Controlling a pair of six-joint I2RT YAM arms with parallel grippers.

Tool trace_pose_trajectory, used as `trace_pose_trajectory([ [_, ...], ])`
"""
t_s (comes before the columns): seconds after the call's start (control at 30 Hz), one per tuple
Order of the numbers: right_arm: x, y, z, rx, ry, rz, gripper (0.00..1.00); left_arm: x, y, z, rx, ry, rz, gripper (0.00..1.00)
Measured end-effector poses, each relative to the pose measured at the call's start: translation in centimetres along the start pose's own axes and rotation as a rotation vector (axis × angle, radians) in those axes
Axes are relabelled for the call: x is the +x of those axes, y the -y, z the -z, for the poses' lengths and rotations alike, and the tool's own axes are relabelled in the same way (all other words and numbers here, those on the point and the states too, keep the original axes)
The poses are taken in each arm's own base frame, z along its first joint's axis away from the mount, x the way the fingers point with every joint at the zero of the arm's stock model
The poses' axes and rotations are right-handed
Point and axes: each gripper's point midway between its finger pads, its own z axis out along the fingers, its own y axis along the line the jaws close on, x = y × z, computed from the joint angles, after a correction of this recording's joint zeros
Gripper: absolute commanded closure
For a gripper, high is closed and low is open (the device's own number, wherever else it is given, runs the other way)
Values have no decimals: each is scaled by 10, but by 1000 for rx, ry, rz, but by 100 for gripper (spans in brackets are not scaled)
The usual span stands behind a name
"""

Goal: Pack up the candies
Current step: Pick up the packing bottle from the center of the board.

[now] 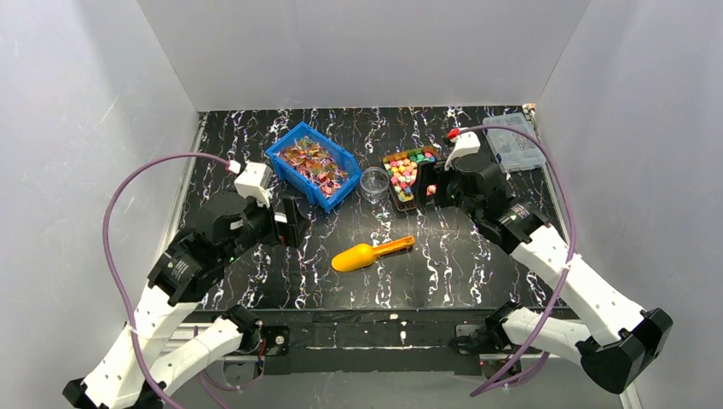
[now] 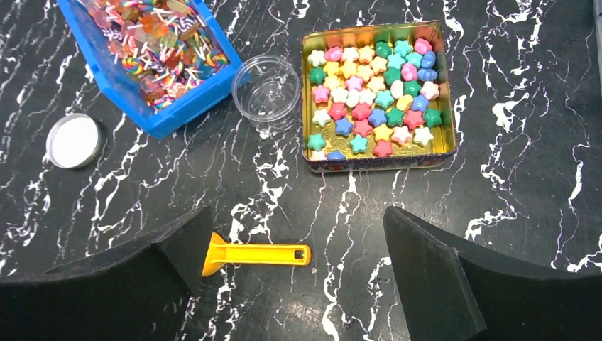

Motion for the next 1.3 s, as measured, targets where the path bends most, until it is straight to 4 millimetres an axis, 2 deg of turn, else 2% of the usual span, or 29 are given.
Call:
trace_pose_trajectory([
  [0.17,-15,-6,7,-10,-8,-18,0,4,-14,-9,-111,-50,44,1],
  [0.27,-24,-12,2,-23,-27,-7,0,6,-24,-8,-176,-70,57,1],
  [0.43,-9,-9,-14,10,-99,18,0,-6,-35,-2,-259,-40,92,1],
  [0.53,-2,0,-20,67,-145,43,0,-4,-40,-2,-291,-49,101,1],
  [0.6,-5,4,-24,106,-165,62,0,-1,-41,-4,-300,-57,105,1],
  [0.7,-15,3,-34,129,-181,79,0,12,-45,-11,-314,-79,103,1],
  [0.8,-15,0,-47,131,-207,92,0,33,-52,-18,-332,-121,94,1],
  [0.9,-3,-4,-61,120,-262,108,7,52,-57,-24,-342,-164,82,1],
  [1.03,14,-10,-79,102,-334,119,14,65,-58,-30,-327,-181,73,1],
  [1.3,21,-25,-111,73,-383,96,31,83,-50,-38,-245,-227,28,1],
])
